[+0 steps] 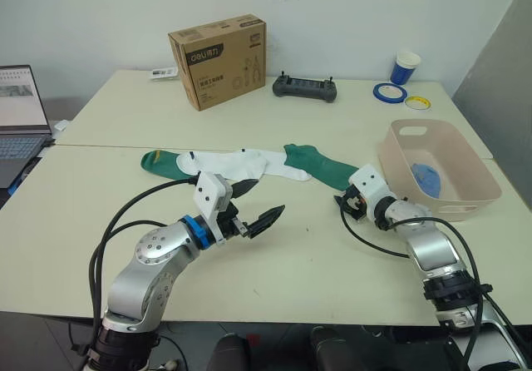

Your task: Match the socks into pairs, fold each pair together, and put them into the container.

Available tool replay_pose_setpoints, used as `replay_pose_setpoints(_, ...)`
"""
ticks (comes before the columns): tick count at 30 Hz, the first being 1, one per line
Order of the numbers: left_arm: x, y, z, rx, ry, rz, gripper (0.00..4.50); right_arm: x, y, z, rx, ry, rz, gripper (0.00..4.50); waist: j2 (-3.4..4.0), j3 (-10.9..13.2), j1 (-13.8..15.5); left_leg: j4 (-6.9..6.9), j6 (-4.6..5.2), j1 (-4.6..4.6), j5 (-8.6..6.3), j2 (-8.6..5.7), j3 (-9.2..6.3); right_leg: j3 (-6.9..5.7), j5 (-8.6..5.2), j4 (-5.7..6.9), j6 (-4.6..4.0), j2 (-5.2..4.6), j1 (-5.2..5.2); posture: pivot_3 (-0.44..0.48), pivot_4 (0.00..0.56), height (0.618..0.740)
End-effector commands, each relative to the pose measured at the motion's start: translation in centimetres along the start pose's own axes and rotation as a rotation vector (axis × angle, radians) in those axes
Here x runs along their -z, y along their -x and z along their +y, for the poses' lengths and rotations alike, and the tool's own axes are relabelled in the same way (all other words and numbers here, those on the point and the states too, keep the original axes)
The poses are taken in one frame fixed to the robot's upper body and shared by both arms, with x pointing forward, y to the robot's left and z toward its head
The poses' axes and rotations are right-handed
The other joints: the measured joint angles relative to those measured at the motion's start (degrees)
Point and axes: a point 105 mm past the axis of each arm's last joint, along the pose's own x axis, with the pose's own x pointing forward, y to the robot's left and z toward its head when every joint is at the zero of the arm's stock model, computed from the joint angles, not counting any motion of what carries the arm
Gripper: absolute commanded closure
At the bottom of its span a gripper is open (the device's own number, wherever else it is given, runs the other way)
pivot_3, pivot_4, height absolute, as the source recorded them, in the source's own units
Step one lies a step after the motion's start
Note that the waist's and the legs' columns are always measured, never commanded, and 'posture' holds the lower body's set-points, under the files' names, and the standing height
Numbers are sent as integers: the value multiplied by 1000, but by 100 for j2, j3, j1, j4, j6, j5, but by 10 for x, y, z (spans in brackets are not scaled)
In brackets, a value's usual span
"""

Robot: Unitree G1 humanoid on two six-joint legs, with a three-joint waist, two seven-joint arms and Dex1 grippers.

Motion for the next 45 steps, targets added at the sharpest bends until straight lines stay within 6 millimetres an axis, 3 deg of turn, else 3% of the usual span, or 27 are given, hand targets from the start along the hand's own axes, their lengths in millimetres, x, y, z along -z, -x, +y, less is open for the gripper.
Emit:
replay_pose_setpoints(1, -12, -2, -4, 3, -33, -31, 0, -6, 1, -11, 46, -39, -18, 1645, 0, 0, 1, 1, 0, 0, 0, 0, 0, 0, 0, 0, 0, 0, 0, 0, 150, 740)
replay_pose_setpoints(9, -11, -1, -7, 13, -36, -24, 0, -2, 1, -15, 49, -59, -10, 4466, 0, 0, 2, 0, 0, -1, 0, -1, 1, 1, 1, -1, -3, -1, 0, 0, 150, 740)
replay_pose_setpoints(15, -10, 1, -9, 39, -24, -11, 0, -11, 7, -8, -33, -23, -39, 4466, 0, 1, 1, -2, 0, -1, 0, 0, 1, 1, 0, -2, -3, 0, -1, 0, 150, 740)
replay_pose_setpoints(18, -9, 3, -10, 54, -24, 4, 0, -21, 18, 15, -214, 0, -56, 4466, 1, 2, 3, -2, 0, -2, 0, 0, 1, 1, -1, -2, 0, 0, -1, 0, 150, 740)
replay_pose_setpoints(22, -3, 11, -14, 101, -57, 62, 0, -30, 49, 53, -480, 50, -26, 4466, 1, 2, 2, -9, 0, -2, 0, 2, -4, -2, -5, -4, -1, 1, -4, 0, 150, 740)
replay_pose_setpoints(27, 11, 35, -15, 147, -8, 174, 0, -42, 84, 106, -737, -49, -7, 4466, -2, 4, -28, -14, 0, 0, -1, 8, -7, -7, -13, -4, -7, 1, -6, 0, 150, 740)
replay_pose_setpoints(29, 16, 42, -19, 170, 7, 214, 0, -44, 90, 117, -789, -103, 16, 4466, -2, 6, -42, -15, 0, 1, -1, 11, -10, -11, -15, -3, -11, 2, -6, 0, 150, 740)
replay_pose_setpoints(33, 21, 51, -22, 184, 22, 254, 0, -44, 89, 114, -778, -153, 45, 4466, -8, 9, -33, -7, 0, 1, -1, 5, -7, -11, -32, -4, -43, -8, -4, 0, 150, 740)
replay_pose_setpoints(39, 23, 52, -25, 183, 75, 263, 0, -56, 98, 99, -813, -207, 27, 2390, -13, 12, -18, 1, 0, 0, -1, 0, 1, -7, -31, -7, -42, -16, -4, 0, 150, 740)
replay_pose_setpoints(41, 27, 53, -34, 199, 155, 275, 0, -68, 115, 90, -918, -290, -8, 1692, -14, 12, -18, -6, 0, 0, -1, 4, -2, -11, -32, -7, -43, -12, -5, 0, 150, 740)
replay_pose_setpoints(44, 37, 54, -43, 206, 274, 317, 0, -74, 119, 71, -914, -320, -52, 1692, -14, 13, -13, -16, 1, -1, -2, 6, -6, -15, -29, -7, -33, -8, -6, 0, 150, 740)
replay_pose_setpoints(45, 41, 53, -45, 206, 272, 338, 0, -65, 112, 64, -847, -280, -37, 1692, -15, 13, -15, -16, 2, -1, -2, 6, -8, -17, -29, -7, -29, -8, -5, 0, 150, 740)
